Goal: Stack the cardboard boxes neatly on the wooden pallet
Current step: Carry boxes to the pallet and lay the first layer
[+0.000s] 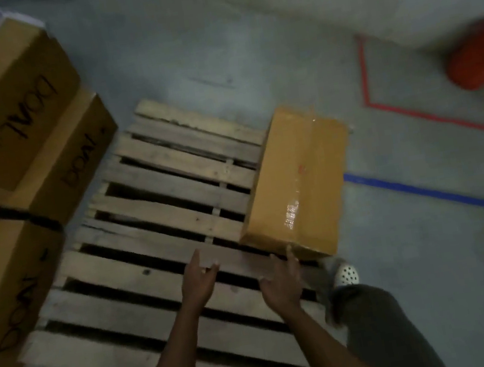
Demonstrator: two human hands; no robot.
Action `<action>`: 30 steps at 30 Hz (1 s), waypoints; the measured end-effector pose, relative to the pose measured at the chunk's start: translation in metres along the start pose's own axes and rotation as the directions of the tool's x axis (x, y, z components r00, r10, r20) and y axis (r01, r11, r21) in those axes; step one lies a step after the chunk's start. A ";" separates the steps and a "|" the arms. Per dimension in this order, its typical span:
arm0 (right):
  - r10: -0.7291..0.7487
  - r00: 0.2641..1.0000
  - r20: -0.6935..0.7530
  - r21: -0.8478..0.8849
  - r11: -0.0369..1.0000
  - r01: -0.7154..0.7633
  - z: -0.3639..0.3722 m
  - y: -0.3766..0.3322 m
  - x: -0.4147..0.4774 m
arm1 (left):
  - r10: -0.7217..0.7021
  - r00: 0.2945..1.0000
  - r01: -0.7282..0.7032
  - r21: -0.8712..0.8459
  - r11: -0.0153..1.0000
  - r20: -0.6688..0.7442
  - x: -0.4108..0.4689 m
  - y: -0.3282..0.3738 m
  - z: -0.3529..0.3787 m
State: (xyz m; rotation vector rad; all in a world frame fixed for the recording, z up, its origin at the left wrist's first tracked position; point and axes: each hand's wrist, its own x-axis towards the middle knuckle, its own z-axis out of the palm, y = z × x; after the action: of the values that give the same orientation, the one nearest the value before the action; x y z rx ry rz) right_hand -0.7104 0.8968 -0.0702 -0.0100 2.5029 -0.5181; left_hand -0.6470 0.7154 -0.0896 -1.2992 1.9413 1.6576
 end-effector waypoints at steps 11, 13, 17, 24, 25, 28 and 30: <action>0.132 0.977 -0.165 0.268 0.960 -0.084 0.017 -0.172 -0.296 | 0.216 0.965 -0.224 0.039 0.974 0.151 -0.250 -0.015 -0.209; 0.126 0.979 -0.157 0.292 0.953 -0.076 0.025 -0.184 -0.338 | 0.213 0.963 -0.228 0.079 0.971 0.163 -0.282 -0.033 -0.238; 0.119 0.974 -0.193 0.328 0.943 -0.051 0.042 -0.193 -0.403 | 0.224 0.960 -0.244 0.109 0.964 0.169 -0.339 -0.066 -0.287; 0.109 0.959 -0.263 0.445 0.895 0.020 0.088 -0.196 -0.504 | 0.322 0.939 -0.335 0.101 0.937 0.123 -0.409 -0.128 -0.345; 0.117 0.955 -0.273 0.466 0.884 0.025 0.101 -0.197 -0.521 | 0.330 0.936 -0.341 0.080 0.937 0.120 -0.422 -0.141 -0.354; 0.140 0.955 -0.260 0.503 0.864 0.011 0.146 -0.204 -0.577 | 0.337 0.931 -0.348 0.065 0.935 0.141 -0.460 -0.182 -0.387; 0.127 0.961 -0.245 0.472 0.882 0.004 0.171 -0.210 -0.611 | 0.317 0.935 -0.332 0.076 0.940 0.159 -0.475 -0.208 -0.412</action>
State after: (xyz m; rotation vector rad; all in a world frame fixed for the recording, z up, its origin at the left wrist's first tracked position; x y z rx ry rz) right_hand -0.1310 0.7134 0.2068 0.3497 2.5545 -1.1556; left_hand -0.0878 0.5710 0.2347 -0.8267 2.2091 1.7145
